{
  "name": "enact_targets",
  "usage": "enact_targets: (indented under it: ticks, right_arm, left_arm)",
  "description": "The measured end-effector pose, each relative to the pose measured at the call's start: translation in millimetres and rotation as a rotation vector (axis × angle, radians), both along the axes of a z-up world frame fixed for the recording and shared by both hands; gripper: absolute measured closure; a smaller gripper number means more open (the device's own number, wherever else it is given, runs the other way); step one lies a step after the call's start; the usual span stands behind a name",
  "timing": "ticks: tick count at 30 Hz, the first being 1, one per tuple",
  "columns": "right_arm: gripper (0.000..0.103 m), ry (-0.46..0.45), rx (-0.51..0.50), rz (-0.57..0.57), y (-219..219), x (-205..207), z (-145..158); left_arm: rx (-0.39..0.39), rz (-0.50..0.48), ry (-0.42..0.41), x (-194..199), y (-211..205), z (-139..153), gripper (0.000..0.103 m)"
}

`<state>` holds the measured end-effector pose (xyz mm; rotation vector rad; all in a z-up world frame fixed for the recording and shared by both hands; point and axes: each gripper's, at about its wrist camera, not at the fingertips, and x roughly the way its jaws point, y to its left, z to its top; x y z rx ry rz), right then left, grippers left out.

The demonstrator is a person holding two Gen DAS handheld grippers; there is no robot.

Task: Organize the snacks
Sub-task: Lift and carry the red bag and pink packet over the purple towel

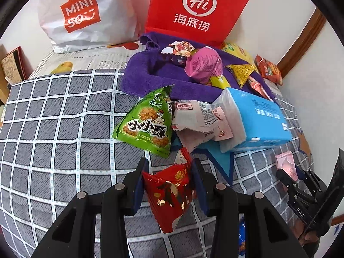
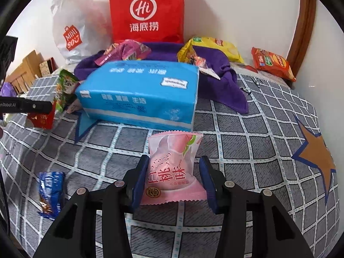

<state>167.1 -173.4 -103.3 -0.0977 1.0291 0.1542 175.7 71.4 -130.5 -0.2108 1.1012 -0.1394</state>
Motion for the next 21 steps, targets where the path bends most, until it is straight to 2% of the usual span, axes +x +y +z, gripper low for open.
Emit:
enact_targets:
  ticks: [4,12,21]
  right_arm:
    - [0.056,-0.019,0.023,-0.002,0.6,-5.1,11.7]
    - [0.056,-0.065,-0.001,-0.013,2.5,-17.2,33.5]
    - [0.056,-0.104,0.016,-0.041,1.6,-28.6,57.3]
  left_arm:
    - [-0.009,-0.002,-0.015,-7.0,-1.1,7.2,0.064]
    - [-0.074,-0.015,-0.035,-24.7,-0.6,22.5,0.064]
    - [-0.103,-0.031,-0.075,-45.4,-4.4,41.3,0.064]
